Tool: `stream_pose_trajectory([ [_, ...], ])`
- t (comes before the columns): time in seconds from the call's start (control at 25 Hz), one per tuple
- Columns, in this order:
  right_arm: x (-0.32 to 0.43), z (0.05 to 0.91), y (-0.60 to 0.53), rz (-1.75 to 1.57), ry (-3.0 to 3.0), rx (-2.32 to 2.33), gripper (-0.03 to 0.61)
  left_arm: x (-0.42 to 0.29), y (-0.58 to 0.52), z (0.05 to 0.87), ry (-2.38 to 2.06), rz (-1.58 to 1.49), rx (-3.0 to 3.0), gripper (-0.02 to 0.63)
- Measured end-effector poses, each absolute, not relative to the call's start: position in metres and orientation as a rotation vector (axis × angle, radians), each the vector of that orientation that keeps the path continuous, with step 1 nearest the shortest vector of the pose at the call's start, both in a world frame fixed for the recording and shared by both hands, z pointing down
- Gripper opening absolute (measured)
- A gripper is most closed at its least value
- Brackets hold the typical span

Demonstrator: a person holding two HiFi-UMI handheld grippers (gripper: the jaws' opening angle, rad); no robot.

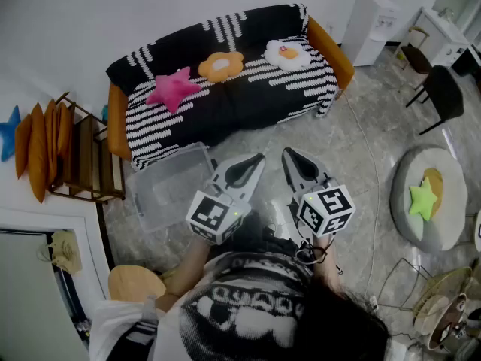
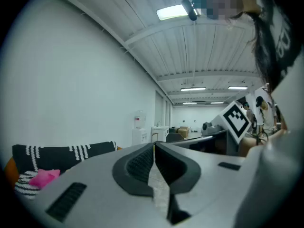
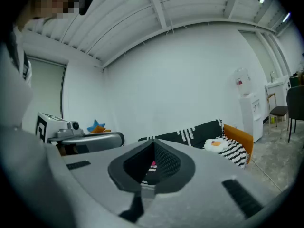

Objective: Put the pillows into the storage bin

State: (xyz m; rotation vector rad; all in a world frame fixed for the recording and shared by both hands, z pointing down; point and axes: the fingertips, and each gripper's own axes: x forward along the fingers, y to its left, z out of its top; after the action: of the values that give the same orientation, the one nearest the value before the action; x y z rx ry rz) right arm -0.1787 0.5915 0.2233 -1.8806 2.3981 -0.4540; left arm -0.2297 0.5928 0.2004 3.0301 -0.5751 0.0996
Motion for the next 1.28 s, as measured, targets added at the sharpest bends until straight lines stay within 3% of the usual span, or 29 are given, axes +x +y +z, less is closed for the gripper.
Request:
stream_pose_trajectory([
  [0.76,-0.106,0.237,0.567,-0.494,2.228,-1.927,-0.003,-0.164,0.555,0.216,-0.448,0.189,3.007,0.011],
  [1.28,0.026,0.253,0.378,-0.570,2.177,-2.038,-0.003,-0.046,0.344,0.226,-0.425,0.183,3.020,0.011],
])
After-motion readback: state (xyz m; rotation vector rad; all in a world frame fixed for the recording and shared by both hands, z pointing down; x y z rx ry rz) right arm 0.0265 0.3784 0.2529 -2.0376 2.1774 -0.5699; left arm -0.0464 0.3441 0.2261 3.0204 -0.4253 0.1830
